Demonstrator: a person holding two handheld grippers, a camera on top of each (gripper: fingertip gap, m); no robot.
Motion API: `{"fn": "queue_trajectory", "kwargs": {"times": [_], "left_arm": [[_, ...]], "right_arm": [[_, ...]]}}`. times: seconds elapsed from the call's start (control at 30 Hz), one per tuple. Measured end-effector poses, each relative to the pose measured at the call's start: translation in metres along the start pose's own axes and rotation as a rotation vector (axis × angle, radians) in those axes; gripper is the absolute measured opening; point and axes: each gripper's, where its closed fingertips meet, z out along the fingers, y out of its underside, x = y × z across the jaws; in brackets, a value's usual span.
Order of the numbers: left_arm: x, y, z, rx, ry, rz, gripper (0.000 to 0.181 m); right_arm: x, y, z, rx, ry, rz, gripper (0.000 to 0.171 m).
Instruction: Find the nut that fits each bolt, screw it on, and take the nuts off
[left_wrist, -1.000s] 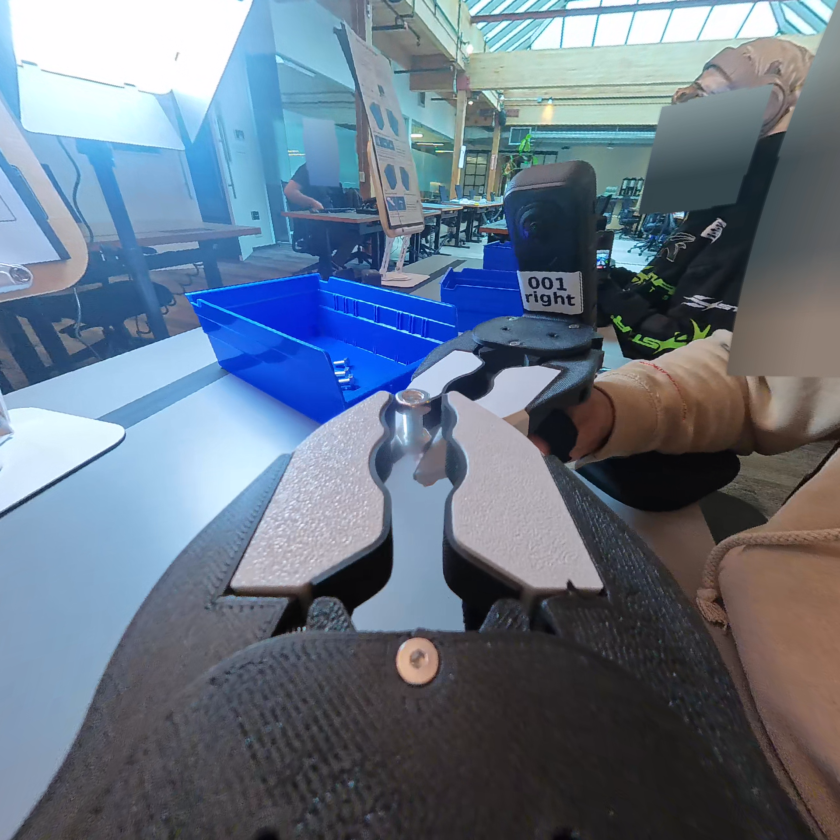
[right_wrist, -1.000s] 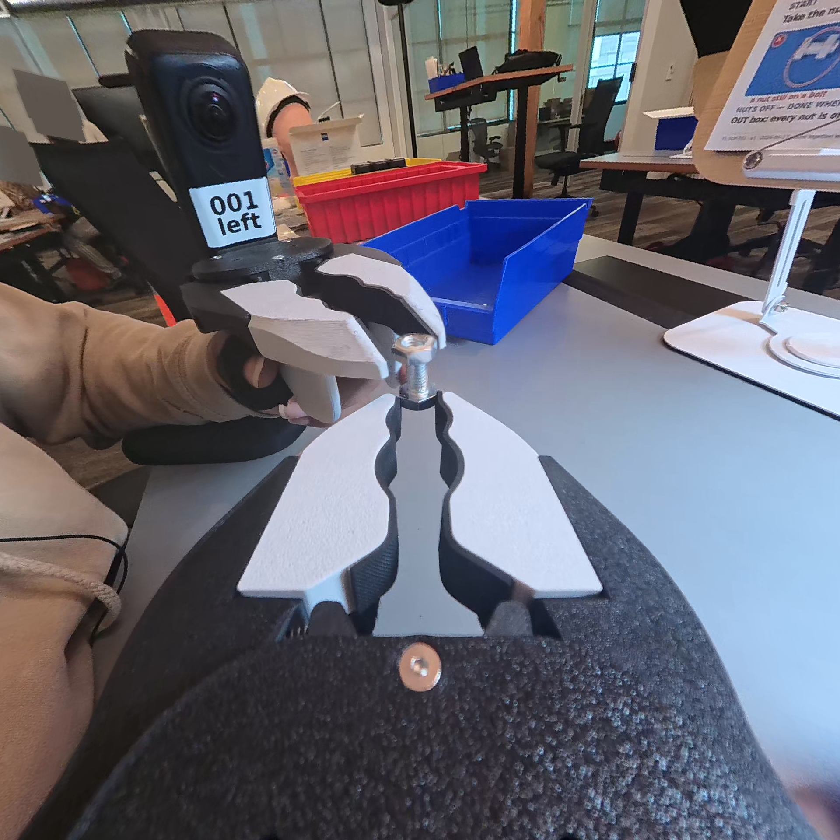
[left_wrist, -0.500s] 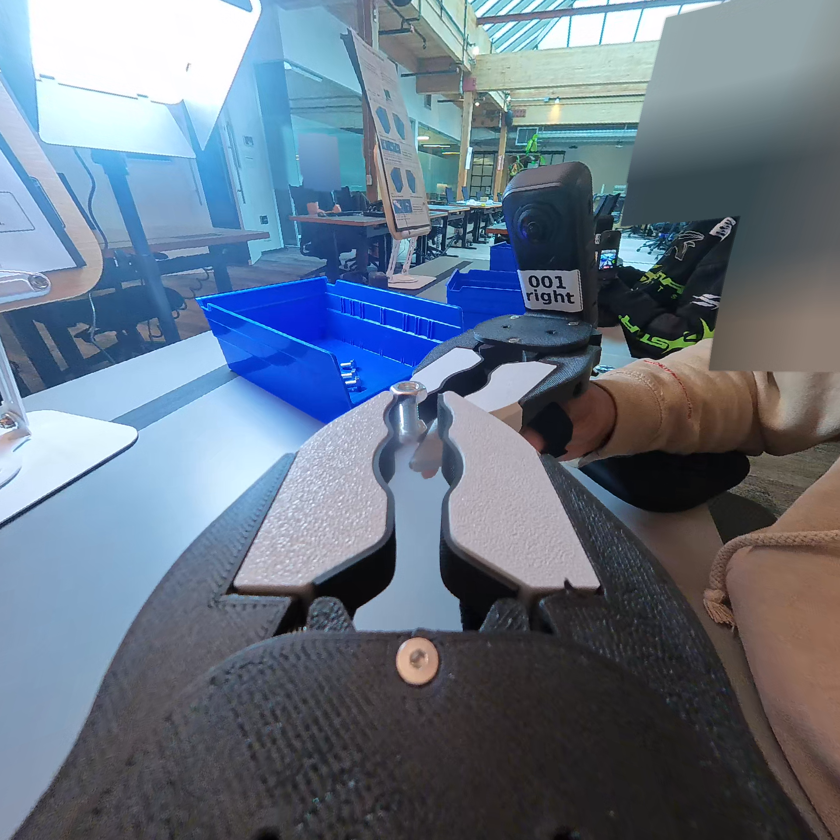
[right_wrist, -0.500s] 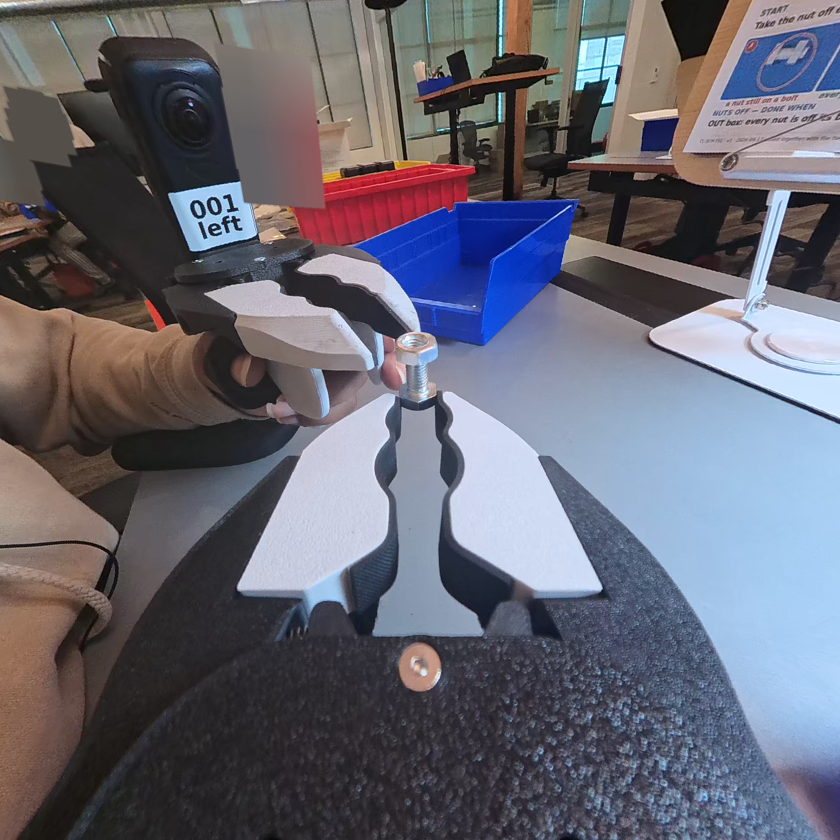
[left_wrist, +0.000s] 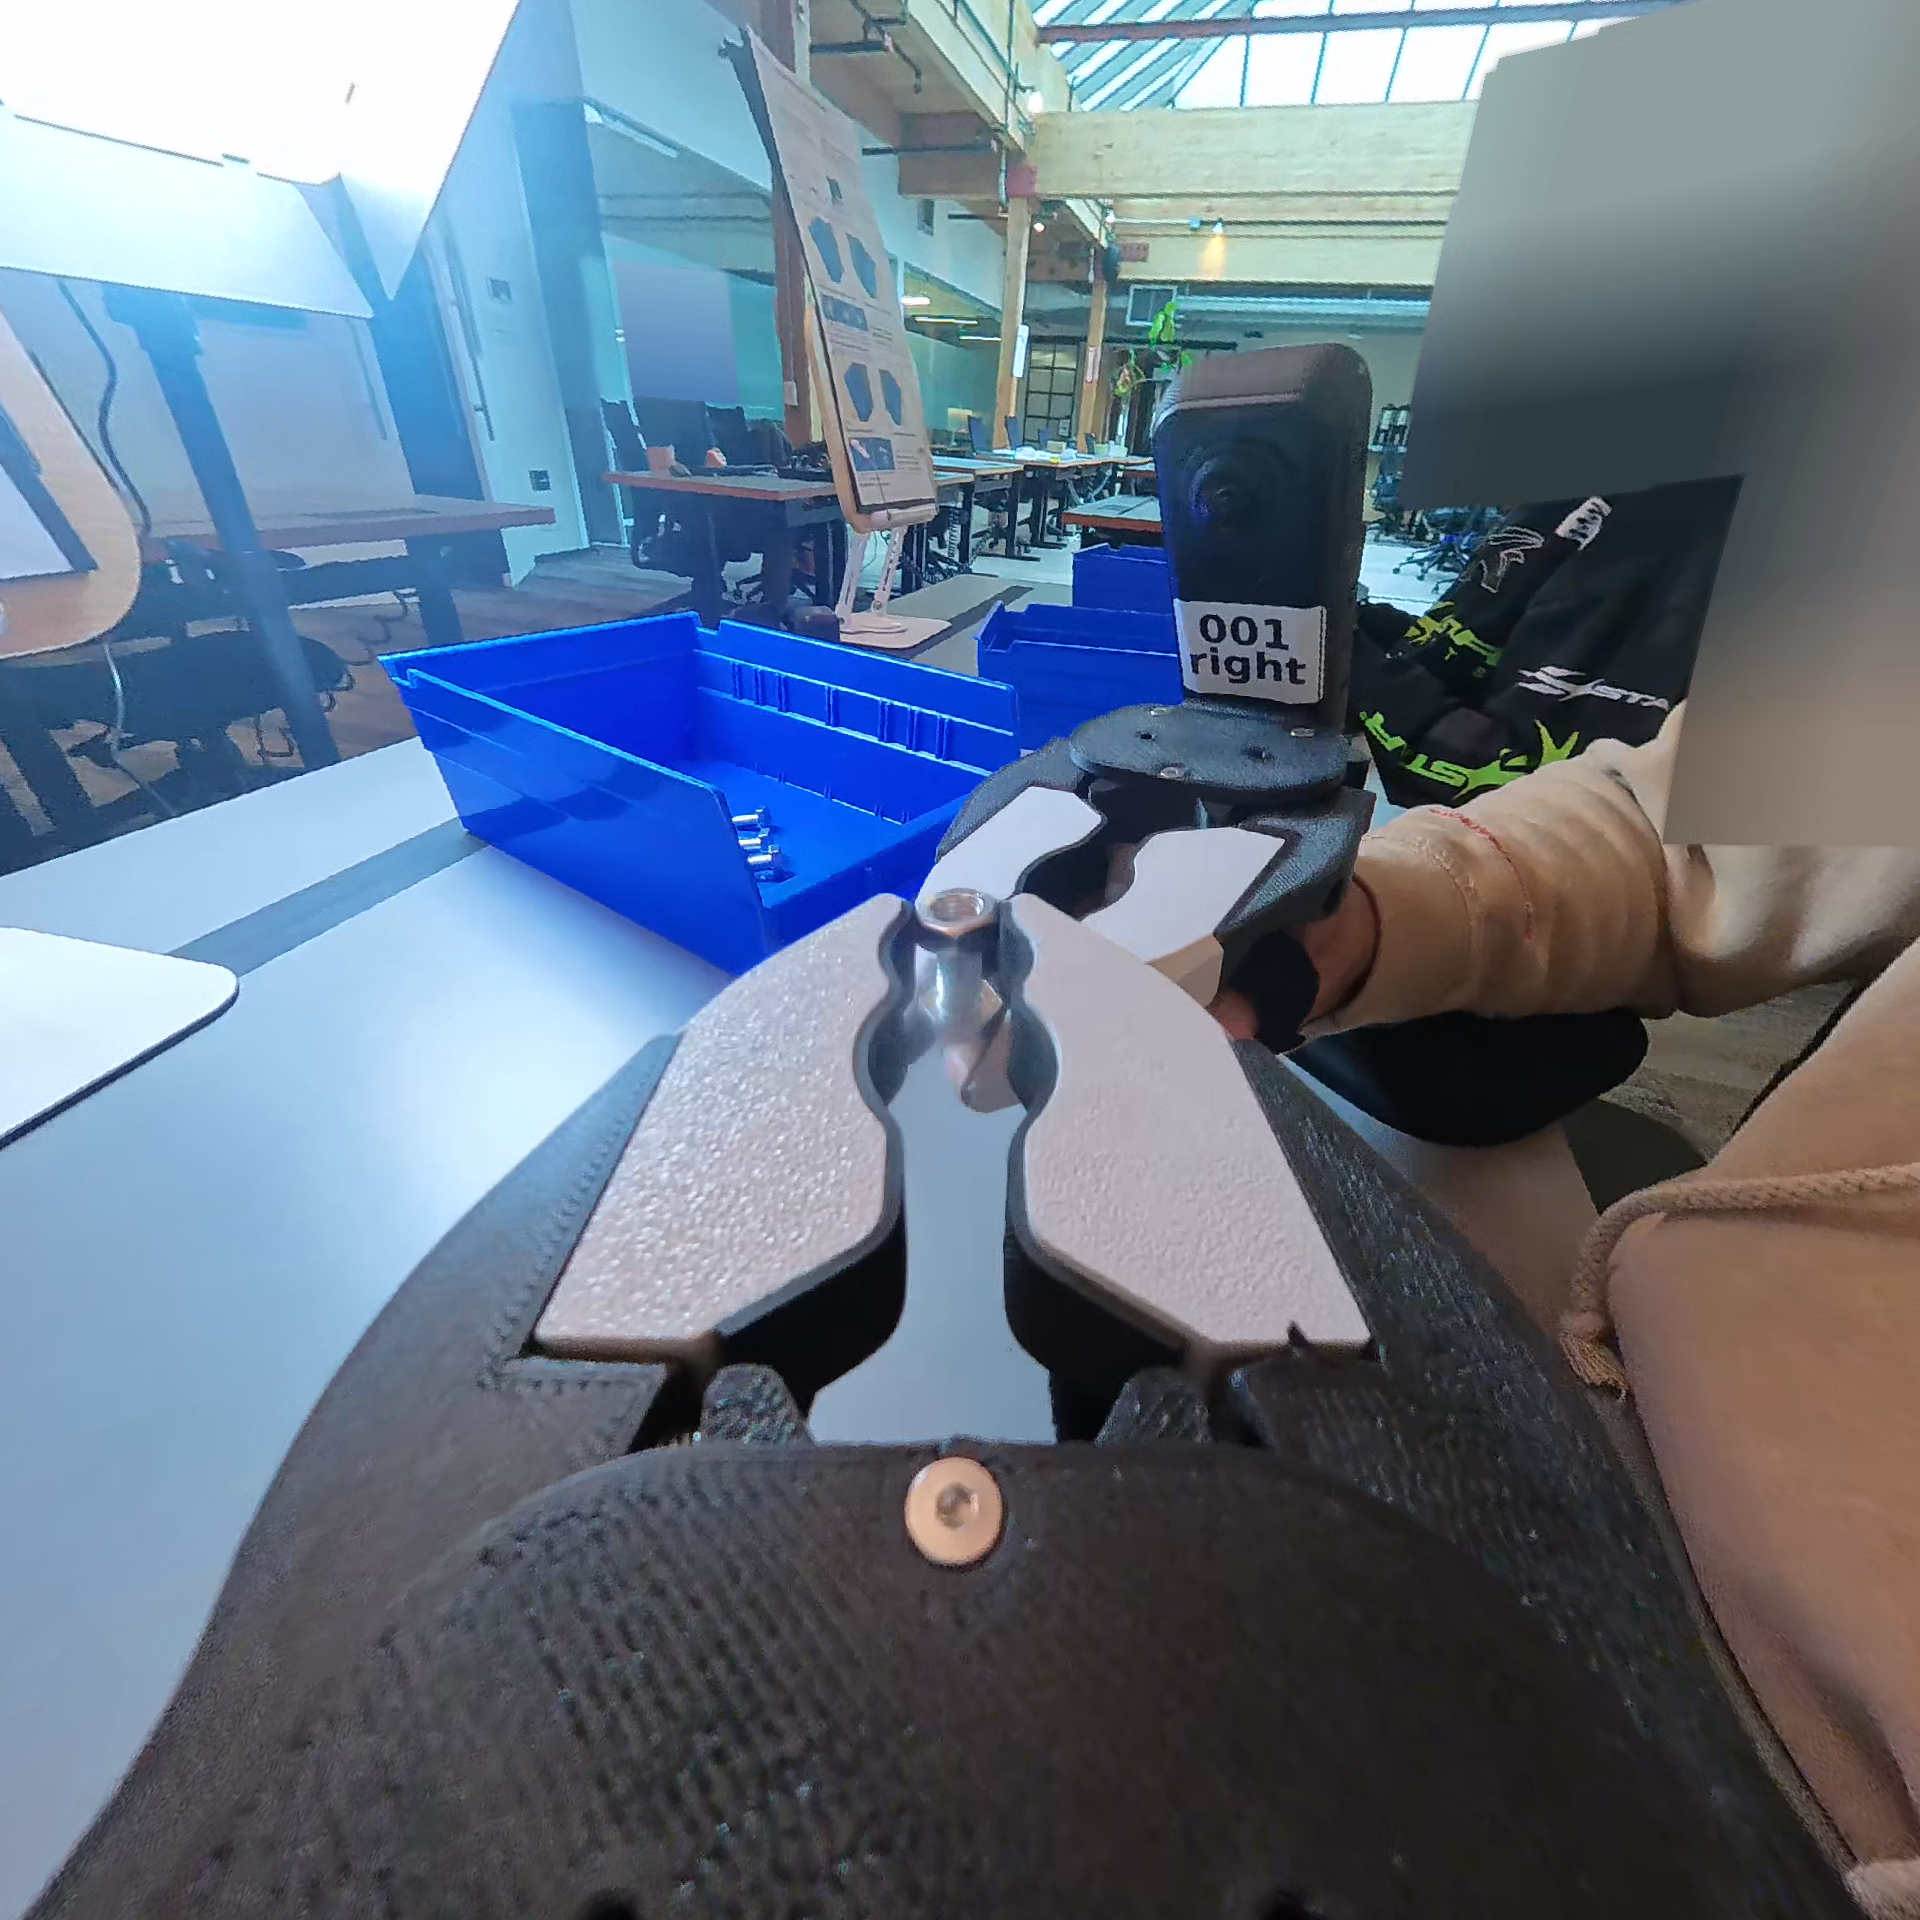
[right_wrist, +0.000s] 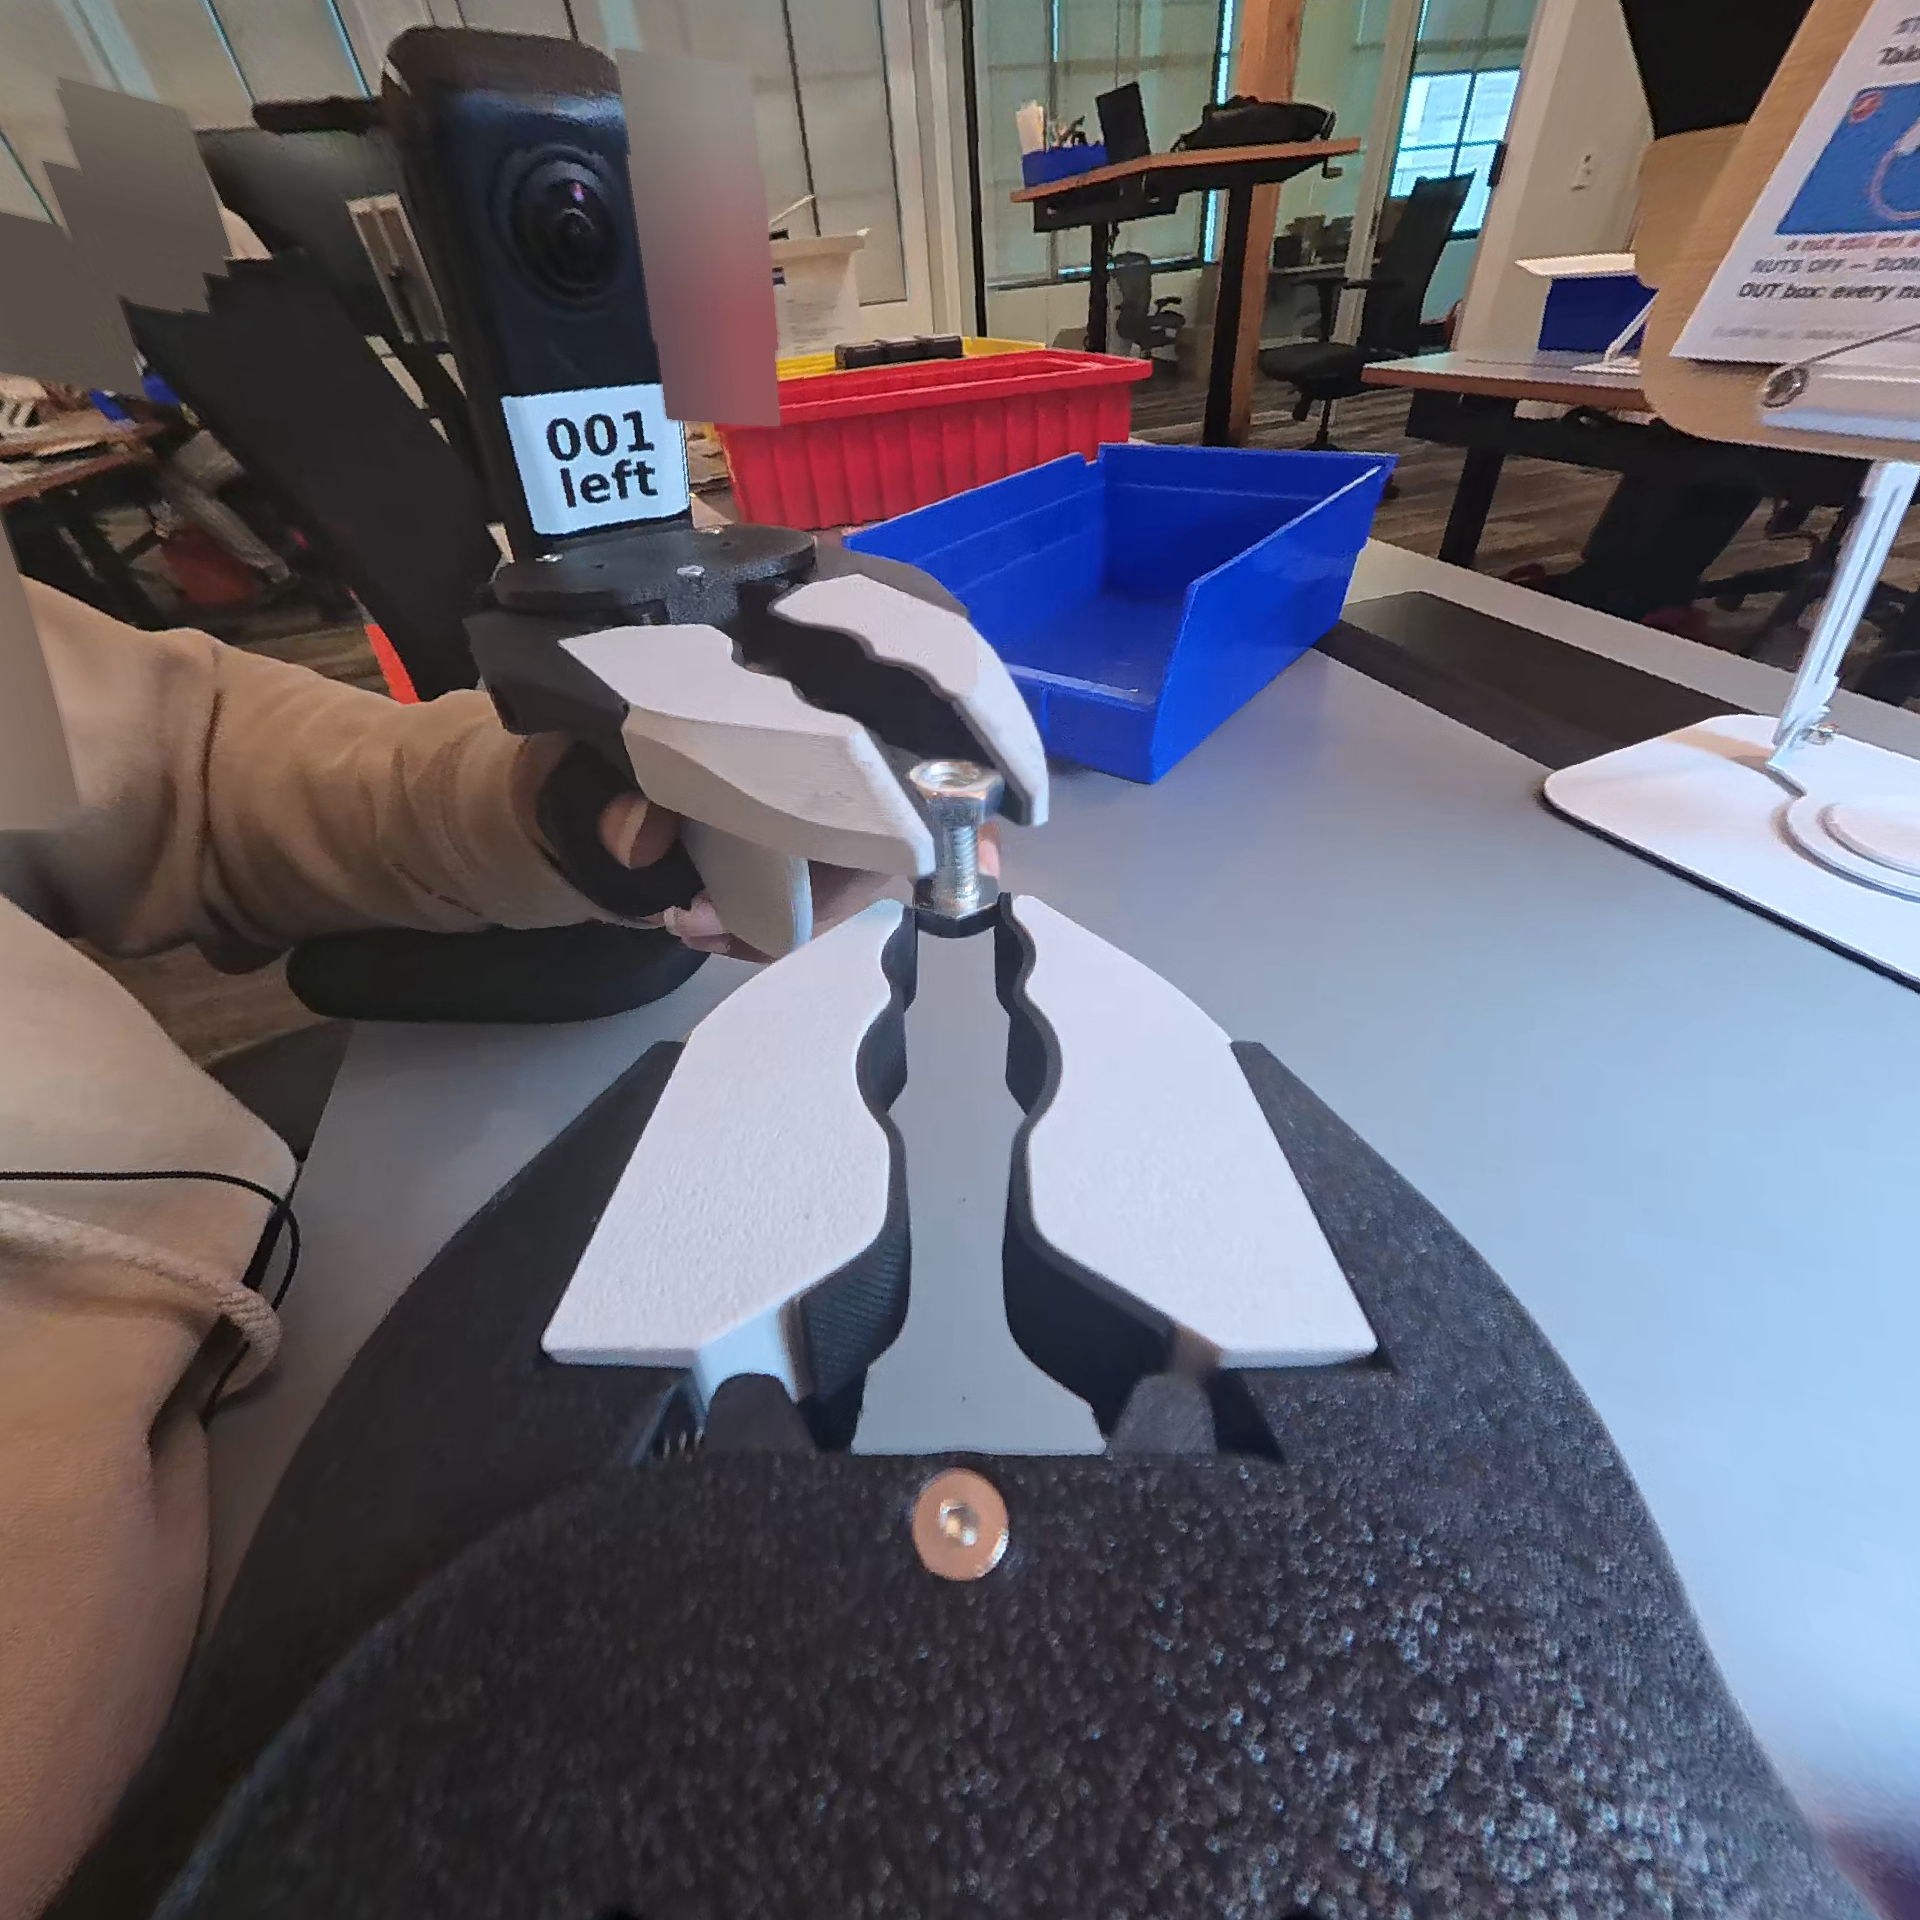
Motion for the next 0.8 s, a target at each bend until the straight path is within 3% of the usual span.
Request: {"fn": "queue_trajectory", "kwargs": {"times": [0.23, 0.43, 0.63, 0.8], "left_arm": [[-0.013, -0.018, -0.01, 0.077, -0.085, 0.031, 0.015], [-0.038, -0.006, -0.015, 0.019, -0.183, 0.062, 0.015], [-0.053, 0.009, -0.015, -0.026, -0.216, 0.04, 0.015], [-0.052, 0.009, -0.015, -0.033, -0.214, 0.06, 0.015]], "right_arm": [[0.007, 0.01, 0.002, -0.024, 0.016, 0.039, 0.014], [0.038, -0.002, -0.014, -0.009, 0.109, 0.062, 0.014], [0.139, -0.008, -0.078, -0.154, 0.412, 0.09, 0.014], [0.249, 0.019, -0.16, -0.496, 0.723, 0.135, 0.015]]}}
